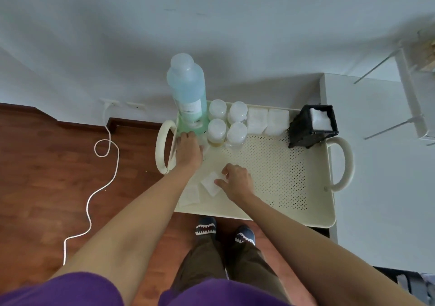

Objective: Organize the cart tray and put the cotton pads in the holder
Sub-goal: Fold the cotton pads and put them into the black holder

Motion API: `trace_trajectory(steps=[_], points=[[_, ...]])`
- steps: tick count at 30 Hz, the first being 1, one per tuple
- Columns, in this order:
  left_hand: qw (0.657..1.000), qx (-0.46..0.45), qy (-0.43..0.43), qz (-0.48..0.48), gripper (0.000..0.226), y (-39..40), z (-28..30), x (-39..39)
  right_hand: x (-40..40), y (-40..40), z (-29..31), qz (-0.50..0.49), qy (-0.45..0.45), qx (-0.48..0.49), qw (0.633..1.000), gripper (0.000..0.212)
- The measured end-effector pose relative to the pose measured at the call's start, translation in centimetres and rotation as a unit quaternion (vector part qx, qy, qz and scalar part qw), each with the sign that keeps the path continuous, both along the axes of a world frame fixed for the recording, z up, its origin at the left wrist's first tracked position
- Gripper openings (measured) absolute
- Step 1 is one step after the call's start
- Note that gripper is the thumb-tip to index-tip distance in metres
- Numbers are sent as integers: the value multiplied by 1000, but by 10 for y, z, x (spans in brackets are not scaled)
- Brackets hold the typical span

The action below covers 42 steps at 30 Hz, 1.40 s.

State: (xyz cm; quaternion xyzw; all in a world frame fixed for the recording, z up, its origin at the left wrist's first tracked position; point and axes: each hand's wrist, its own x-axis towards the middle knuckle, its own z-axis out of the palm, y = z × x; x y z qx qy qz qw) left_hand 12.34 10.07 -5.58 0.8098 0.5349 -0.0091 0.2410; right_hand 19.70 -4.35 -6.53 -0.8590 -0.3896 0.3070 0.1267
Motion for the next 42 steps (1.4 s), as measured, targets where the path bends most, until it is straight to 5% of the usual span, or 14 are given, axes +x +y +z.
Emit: trace_trajectory(steps=[13,16,19,22,29,36,42], points=[[994,-76,-54,-56,11,8,16,-21,-8,4,-5,40,-30,-2,999,14],[987,-124,-32,-100,26,1,27,-41,-4,0,-1,22,-13,18,1000,13],[976,-174,-3,-134,7,-11,29,-55,3,-8,1,-33,22,51,998,8],[971,-192,34,-139,28,-24,24,-64,10,-17,3,-65,32,68,995,2],[967,-156,126,-158,40,-42,11,-73,20,-31,10,-69,41,108,991,17],[952,-71,192,-227,20,-48,14,-68,36,-42,24,-93,52,106,989,25],[972,-136,-2,-191,14,-49,45,-36,67,-63,54,-169,88,162,968,19]])
